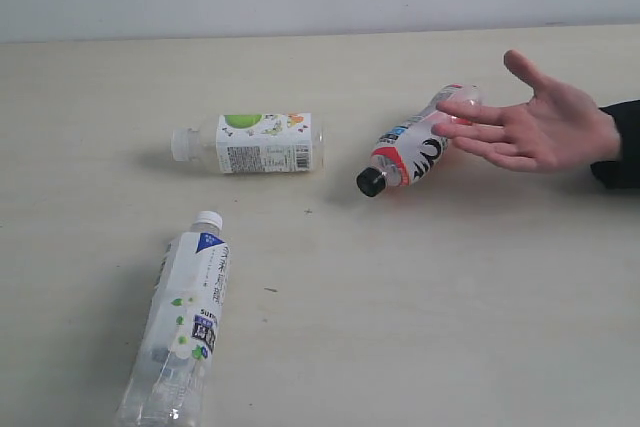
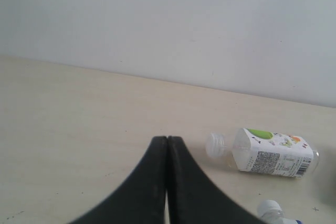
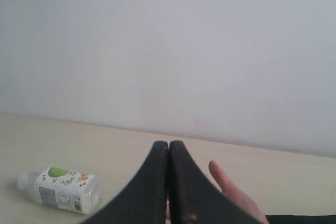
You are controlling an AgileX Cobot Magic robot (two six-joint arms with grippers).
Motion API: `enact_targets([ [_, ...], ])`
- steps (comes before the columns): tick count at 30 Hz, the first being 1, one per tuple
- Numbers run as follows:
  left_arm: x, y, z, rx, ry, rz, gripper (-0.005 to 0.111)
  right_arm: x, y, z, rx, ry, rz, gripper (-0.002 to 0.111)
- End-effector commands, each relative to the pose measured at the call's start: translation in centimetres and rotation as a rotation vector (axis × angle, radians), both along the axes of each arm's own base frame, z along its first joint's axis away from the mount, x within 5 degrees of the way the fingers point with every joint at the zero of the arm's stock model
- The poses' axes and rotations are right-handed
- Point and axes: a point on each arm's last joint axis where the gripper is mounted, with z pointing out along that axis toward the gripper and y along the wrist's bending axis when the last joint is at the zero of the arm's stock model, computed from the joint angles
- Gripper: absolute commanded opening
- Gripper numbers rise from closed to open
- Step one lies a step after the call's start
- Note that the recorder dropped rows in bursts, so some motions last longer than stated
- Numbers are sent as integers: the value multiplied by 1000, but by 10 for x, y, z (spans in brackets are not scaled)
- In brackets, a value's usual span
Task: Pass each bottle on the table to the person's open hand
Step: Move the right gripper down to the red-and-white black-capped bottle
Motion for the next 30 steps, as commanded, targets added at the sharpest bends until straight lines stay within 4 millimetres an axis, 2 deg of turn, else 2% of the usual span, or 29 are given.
enact_targets([
  [1,0,0,-1,-5,-5,-6,0,1,-3,7,15,-86,-39,0],
  [5,0,0,-1,-5,-5,-6,0,23,-4,18,-61,-137,-94,0],
  [10,0,0,-1,-5,-5,-6,0,82,8,12,-351,98,-30,0],
  [14,0,0,-1,-5,-5,-6,0,128,33,10,-596,279,173,0],
  [17,0,0,-1,-5,-5,-6,0,159,56,3,-654,386,287,0],
  [24,0,0,-1,-5,-5,-6,0,222,109,-31,-1012,480,505,1],
  [28,0,0,-1,-5,-5,-6,0,242,133,-52,-1289,456,607,14],
  [30,0,0,-1,-5,-5,-6,0,251,142,-65,-1408,438,633,28],
])
